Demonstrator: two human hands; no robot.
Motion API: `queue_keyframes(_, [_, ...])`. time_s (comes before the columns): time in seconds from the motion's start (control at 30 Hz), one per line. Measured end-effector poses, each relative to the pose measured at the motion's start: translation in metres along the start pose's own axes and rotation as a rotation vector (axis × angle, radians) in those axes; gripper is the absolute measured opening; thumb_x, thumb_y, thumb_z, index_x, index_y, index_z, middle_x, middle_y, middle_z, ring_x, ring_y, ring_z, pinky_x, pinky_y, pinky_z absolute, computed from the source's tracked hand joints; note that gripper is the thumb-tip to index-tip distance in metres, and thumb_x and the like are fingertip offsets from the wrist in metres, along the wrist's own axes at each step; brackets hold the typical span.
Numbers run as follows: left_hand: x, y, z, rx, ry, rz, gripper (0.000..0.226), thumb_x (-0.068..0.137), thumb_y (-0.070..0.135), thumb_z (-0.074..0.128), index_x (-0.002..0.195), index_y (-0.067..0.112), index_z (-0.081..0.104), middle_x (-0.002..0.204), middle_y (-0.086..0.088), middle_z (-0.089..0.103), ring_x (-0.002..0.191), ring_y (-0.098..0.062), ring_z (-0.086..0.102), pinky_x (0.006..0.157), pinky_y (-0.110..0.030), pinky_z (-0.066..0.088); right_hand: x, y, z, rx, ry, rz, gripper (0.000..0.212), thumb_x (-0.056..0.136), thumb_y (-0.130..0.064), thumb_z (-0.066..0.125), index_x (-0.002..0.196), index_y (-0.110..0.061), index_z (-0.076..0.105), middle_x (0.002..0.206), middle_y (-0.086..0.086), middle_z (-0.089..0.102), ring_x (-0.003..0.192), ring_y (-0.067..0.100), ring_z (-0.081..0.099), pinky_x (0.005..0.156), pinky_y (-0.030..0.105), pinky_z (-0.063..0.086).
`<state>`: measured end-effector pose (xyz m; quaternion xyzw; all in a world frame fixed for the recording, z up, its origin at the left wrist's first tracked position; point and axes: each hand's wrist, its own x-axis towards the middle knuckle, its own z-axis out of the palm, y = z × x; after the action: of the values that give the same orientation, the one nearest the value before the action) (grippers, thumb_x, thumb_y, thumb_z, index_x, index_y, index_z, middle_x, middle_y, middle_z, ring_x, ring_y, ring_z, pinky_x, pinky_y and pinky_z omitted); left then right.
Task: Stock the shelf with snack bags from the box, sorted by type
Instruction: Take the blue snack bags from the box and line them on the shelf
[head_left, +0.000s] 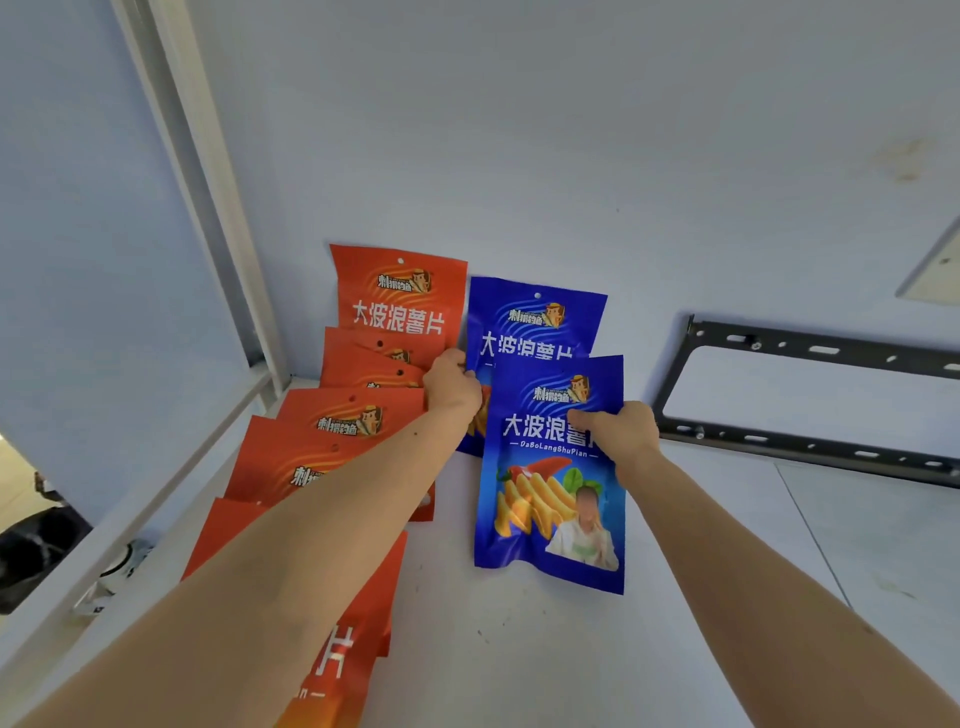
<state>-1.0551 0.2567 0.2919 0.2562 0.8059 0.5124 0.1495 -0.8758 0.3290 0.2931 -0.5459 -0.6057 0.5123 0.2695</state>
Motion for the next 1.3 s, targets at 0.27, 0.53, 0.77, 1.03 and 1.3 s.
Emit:
queue_keyframes(0.27, [0.003, 0.01, 0.002, -0.075, -0.107, -0.04, 0.024, 0.101, 0.01, 0.039, 0.12, 0.002, 0.052, 0.118, -0.018, 0.061, 0.104, -0.031, 0.062, 0.078, -0.036, 0.053, 0.009, -0.003, 0.011, 0.018, -0.078, -0.025, 0.036, 0.079, -0.027, 0.08, 0.102, -0.011, 0.056, 0.095, 0.004, 0.066, 0.07, 0.015, 0.066, 0.059, 0.027, 0.053])
queue_keyframes(0.53, [-0.009, 0.019, -0.011, -0.054, -0.112, 0.07, 0.03, 0.105, 0.018, 0.037, 0.13, 0.004, 0.044, 0.124, -0.016, 0.055, 0.105, -0.024, 0.059, 0.086, -0.041, 0.055, 0.019, -0.01, 0.022, 0.056, -0.04, -0.078, 0.042, 0.077, -0.034, 0.08, 0.106, -0.011, 0.059, 0.109, 0.01, 0.071, 0.088, 0.026, 0.071, 0.083, 0.044, 0.059])
queue_keyframes(0.77, [-0.044, 0.017, -0.007, 0.369, -0.179, 0.451, 0.067, 0.1, 0.017, 0.049, 0.153, 0.003, 0.01, 0.161, -0.015, 0.0, 0.149, -0.027, -0.001, 0.12, -0.041, 0.019, 0.023, -0.017, 0.033, 0.066, -0.025, -0.051, 0.045, 0.077, -0.035, 0.08, 0.107, -0.01, 0.058, 0.113, 0.011, 0.07, 0.09, 0.026, 0.07, 0.085, 0.042, 0.058])
queue_keyframes(1.03, [-0.066, -0.017, -0.002, 0.987, -0.519, 0.512, 0.101, 0.09, 0.068, 0.039, 0.151, 0.01, -0.018, 0.157, -0.01, -0.029, 0.144, -0.03, -0.027, 0.118, -0.046, -0.007, 0.023, -0.017, 0.042, 0.077, 0.031, -0.064, 0.049, 0.074, -0.04, 0.082, 0.106, -0.01, 0.059, 0.112, 0.011, 0.071, 0.093, 0.026, 0.071, 0.088, 0.045, 0.058])
queue_keyframes(1.3, [-0.063, -0.028, 0.007, 1.059, -0.469, 0.564, 0.104, 0.088, 0.07, 0.04, 0.151, 0.011, -0.018, 0.158, -0.012, -0.025, 0.145, -0.032, -0.024, 0.118, -0.048, -0.005, 0.017, -0.013, 0.037, -0.003, 0.047, -0.137, 0.055, 0.08, -0.037, 0.078, 0.121, -0.008, 0.056, 0.121, 0.009, 0.067, 0.092, 0.019, 0.066, 0.079, 0.033, 0.054])
